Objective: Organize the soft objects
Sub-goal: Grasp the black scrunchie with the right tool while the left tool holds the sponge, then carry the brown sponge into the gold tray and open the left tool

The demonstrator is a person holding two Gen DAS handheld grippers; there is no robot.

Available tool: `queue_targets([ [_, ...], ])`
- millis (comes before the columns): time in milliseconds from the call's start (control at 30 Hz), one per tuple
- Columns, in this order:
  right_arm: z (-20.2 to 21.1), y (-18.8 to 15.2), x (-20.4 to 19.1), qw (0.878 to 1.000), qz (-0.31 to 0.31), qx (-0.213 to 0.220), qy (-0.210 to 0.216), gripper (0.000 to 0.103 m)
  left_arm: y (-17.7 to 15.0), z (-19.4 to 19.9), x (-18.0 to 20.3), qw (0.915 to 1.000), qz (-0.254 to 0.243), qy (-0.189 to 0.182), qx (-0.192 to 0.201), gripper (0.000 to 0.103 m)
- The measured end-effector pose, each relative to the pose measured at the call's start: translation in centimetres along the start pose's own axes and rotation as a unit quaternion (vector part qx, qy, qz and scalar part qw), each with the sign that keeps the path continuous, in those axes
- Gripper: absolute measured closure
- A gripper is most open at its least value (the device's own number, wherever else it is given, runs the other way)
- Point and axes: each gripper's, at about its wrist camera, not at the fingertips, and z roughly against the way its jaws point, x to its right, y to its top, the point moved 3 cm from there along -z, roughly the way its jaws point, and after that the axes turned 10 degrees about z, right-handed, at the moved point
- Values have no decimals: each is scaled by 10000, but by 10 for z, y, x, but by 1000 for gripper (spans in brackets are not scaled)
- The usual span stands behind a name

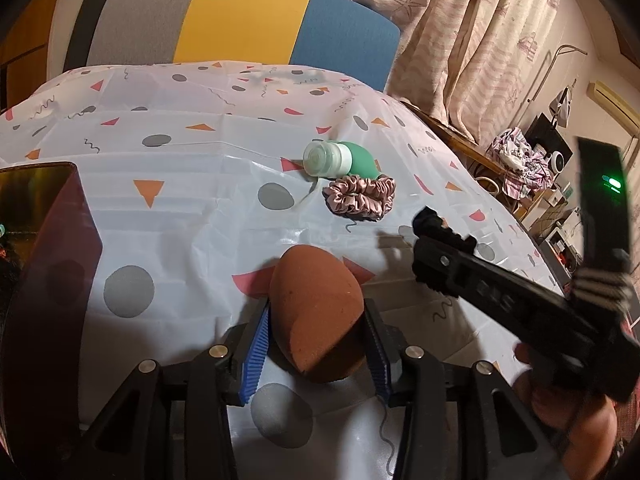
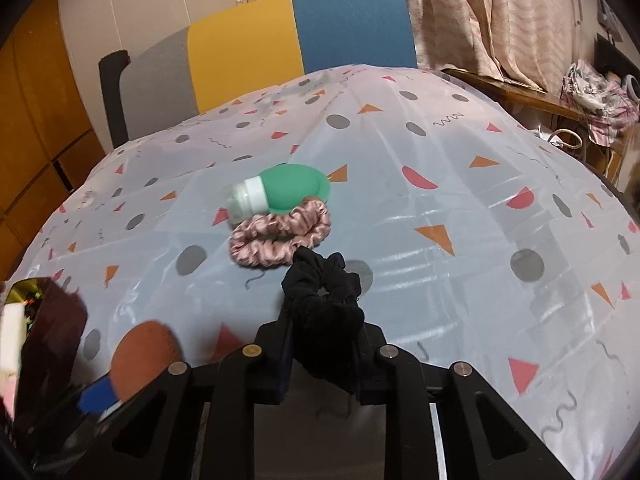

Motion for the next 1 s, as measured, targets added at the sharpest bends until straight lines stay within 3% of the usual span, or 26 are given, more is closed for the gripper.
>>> queue_targets([
  [200,29,-31,2,9986,-508,1,162,80,0,0,1,10000,-11,4,-2,58],
  [400,54,-61,-2,9974,-702,173,-50,80,-1,-2,2,10000,-22,6,-49,58],
  [567,59,-64,-8,9970,-510,342,-475,80,3,2,0,9998,118,-77,-110,61],
  [633,61,-63,-11,9968,-401,400,-562,80,3,13,0,9999,93,-11,52,61],
  [1000,60,-63,-22,9970,-88,400,-653,80,-10,71,0,9985,265,-403,249,61],
])
